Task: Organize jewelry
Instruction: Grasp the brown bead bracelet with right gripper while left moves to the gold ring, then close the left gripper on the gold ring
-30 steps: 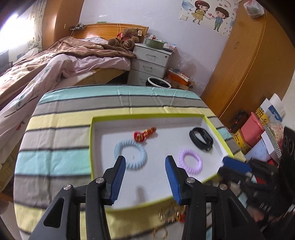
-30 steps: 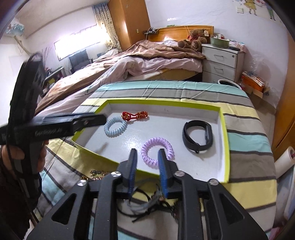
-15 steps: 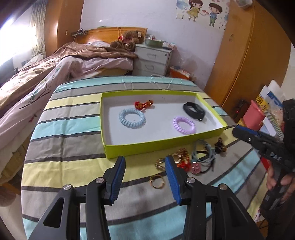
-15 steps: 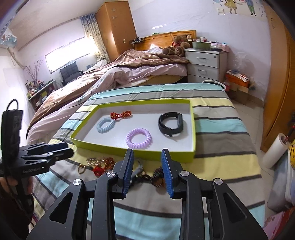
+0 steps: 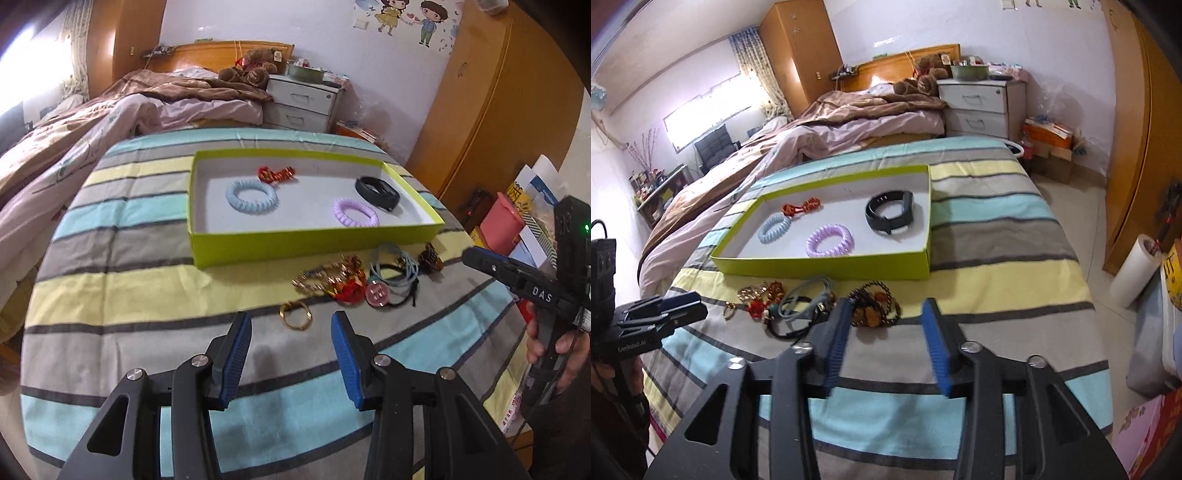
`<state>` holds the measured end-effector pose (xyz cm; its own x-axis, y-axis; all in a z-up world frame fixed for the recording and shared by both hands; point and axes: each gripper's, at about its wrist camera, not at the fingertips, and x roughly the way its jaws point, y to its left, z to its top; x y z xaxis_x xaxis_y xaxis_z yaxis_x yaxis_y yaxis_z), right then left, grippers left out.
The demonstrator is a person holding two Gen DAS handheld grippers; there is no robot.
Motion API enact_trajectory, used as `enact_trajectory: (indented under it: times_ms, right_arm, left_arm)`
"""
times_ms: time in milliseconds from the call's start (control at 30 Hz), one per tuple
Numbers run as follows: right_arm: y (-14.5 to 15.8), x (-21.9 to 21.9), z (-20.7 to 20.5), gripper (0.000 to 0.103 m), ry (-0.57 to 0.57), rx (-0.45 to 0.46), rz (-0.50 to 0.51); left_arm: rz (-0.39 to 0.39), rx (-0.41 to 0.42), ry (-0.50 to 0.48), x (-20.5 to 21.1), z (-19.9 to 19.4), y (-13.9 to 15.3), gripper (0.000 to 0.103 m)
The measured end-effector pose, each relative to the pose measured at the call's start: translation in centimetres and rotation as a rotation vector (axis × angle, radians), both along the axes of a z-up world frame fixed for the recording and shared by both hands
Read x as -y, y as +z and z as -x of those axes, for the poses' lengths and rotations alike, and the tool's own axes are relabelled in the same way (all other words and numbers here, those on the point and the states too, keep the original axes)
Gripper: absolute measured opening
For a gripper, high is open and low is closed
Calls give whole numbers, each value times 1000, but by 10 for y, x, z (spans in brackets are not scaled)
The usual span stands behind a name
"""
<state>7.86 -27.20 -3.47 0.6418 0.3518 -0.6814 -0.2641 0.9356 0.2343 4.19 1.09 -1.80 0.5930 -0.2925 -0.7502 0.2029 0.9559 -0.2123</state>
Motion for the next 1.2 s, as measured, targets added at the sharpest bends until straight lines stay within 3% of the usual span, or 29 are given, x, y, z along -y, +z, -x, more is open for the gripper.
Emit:
enact_trajectory:
  times_ms: [167,400,600,633,700,933,1200]
  right_arm:
    - [-7,-10,-10,46,27,-32,-12]
    - [-10,-36,-20,46,62,-7,89]
    - [-20,-42,-25,46,76,-42,124]
    - [-21,-43,-25,45,78,-46,129]
    - [-21,-43,-25,26,68,-43,147]
    - [-17,-44,-19,22,57,-13,187]
    - [-7,-25,-14,19,1,21,140]
  left_arm:
    - [-8,-14,5,3,-1,-7,45]
    - [-9,-22,11,2,-1,-11,45]
    - [-8,-24,9,2,-3,-13,45]
    - [-4,-26,6,2,-4,-13,45]
    - [-6,-30,4,3,-5,-14,45]
    - [-28,-30,-5,10,-10,-14,45]
    - [-91,-21,-9,22,-16,-14,45]
